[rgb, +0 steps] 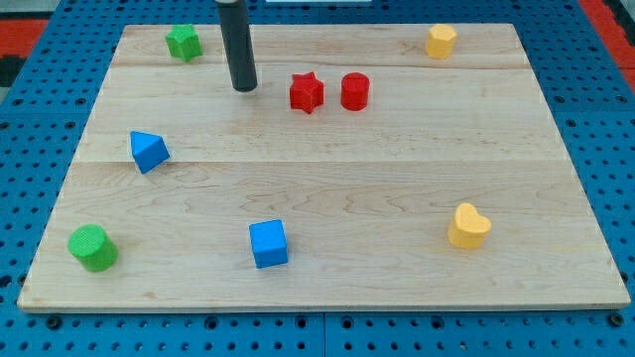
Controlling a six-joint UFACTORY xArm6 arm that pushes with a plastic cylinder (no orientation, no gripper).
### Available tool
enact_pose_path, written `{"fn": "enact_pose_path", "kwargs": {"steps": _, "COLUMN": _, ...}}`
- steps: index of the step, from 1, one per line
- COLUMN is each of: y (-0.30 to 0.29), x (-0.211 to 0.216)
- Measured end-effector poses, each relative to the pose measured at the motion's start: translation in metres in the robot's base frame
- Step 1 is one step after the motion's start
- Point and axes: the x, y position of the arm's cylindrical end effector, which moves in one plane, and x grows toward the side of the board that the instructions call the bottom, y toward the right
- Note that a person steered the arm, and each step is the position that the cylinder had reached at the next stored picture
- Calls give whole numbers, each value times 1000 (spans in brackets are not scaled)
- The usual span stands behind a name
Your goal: Move the green star diagonally towards the red star
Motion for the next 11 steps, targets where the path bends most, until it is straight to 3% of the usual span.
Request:
{"fn": "enact_pose_path", "kwargs": {"steps": 2, "y": 89, "x": -10}}
{"fn": "enact_pose_path", "kwargs": {"steps": 3, "y": 22, "x": -6}}
{"fn": "enact_pose_path", "kwargs": {"steps": 4, "y": -84, "x": 13}}
{"fn": "enact_pose_path", "kwargs": {"steps": 5, "y": -182, "x": -11}}
{"fn": "enact_pose_path", "kwargs": {"steps": 6, "y": -207, "x": -68}}
{"fn": "enact_pose_path", "kwargs": {"steps": 7, "y": -180, "x": -106}}
{"fn": "enact_pose_path", "kwargs": {"steps": 8, "y": -130, "x": -111}}
{"fn": "enact_pose_path", "kwargs": {"steps": 10, "y": -34, "x": -84}}
{"fn": "enact_pose_path", "kwargs": {"steps": 11, "y": -23, "x": -62}}
